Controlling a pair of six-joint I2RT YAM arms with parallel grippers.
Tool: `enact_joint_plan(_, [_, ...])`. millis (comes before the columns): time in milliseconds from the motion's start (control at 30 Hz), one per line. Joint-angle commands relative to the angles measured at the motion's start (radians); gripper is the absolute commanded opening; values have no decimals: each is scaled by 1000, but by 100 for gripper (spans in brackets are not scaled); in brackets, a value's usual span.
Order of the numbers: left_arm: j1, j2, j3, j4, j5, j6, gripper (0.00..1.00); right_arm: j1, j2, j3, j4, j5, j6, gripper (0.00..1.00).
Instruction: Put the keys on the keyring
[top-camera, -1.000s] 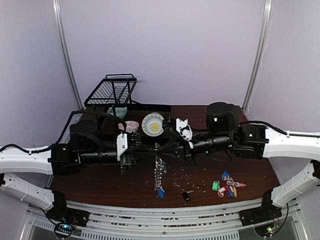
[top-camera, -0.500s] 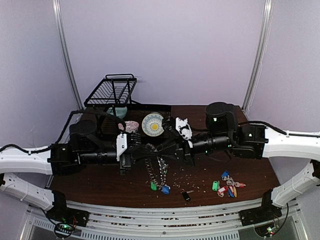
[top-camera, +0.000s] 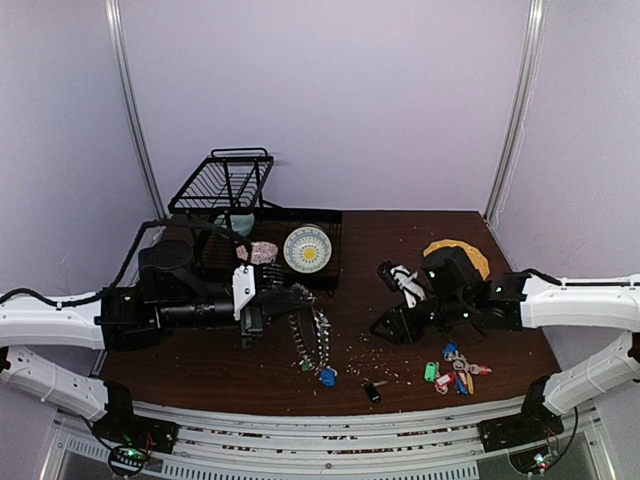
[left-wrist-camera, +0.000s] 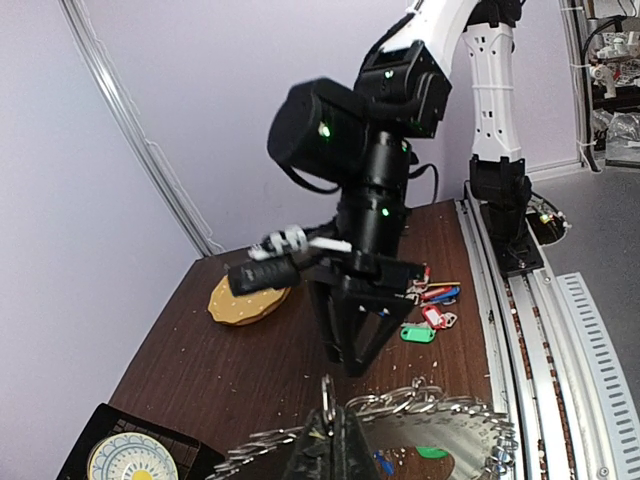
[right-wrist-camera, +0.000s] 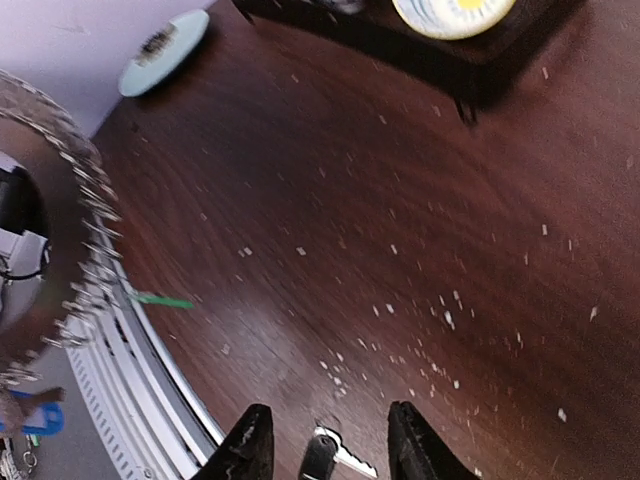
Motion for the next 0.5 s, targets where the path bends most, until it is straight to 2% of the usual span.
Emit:
enact_joint_plan(0, [-7,-30,23,62,-1,9,0,45,57,-92,-7,45,209,42])
enact_joint_plan(167, [-11,-31,25,57,-2,11,0,106,159,-123,91,-2,221,46])
enact_joint_plan(333, [-14,-28,25,54,-4,16,0,106,285,-98,122,-47,174,39])
enact_joint_plan(467, [-14,-27,25,53,-2,17,0,107,325,-87,113,-46,143,36])
